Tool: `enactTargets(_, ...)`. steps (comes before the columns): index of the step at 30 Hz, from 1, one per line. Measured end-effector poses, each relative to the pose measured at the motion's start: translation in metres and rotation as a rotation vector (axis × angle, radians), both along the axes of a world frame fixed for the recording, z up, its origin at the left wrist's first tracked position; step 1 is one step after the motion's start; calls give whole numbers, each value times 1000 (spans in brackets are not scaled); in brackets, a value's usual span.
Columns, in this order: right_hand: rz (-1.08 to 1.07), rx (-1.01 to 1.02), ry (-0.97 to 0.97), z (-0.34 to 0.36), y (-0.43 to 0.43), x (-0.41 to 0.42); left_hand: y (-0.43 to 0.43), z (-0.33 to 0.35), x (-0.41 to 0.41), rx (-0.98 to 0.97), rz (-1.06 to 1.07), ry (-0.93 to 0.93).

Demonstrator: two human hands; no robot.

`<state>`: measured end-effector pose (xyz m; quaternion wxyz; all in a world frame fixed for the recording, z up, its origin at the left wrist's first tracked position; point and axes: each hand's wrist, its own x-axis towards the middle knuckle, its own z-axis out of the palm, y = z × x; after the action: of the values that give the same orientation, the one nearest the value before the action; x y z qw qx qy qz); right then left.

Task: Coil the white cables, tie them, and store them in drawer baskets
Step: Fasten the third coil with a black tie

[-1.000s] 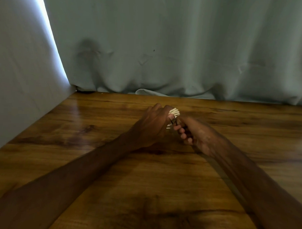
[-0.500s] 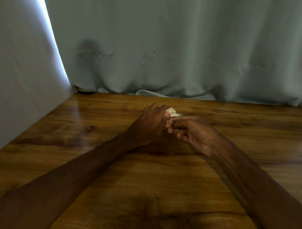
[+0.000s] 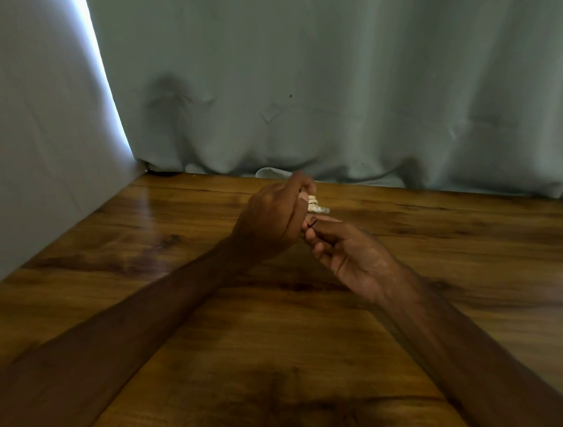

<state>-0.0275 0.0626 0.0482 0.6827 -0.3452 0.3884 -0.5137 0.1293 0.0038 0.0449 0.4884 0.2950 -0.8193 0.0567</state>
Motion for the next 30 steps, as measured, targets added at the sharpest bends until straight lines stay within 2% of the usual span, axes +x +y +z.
enactTargets(5,-42,-39,77,-1,2,-1,1,-1,-5,148,-66,78)
enactTargets(11,-100,-66,131,-2,2,-1,-1,-5,-9,218,-41,98)
enactTargets(19,-85,30,5,4,7,-2,-4,-6,-9,154,33,93)
enactTargets(24,-45,-8,-85,6,5,-4,-9,-7,-7,98,98,98)
enactTargets(27,-46,-89,-36,5,6,-3,-8,-6,-6,85,121,88)
enactTargets(30,-96,-224,114,3,7,-3,-9,-7,-6,87,123,74)
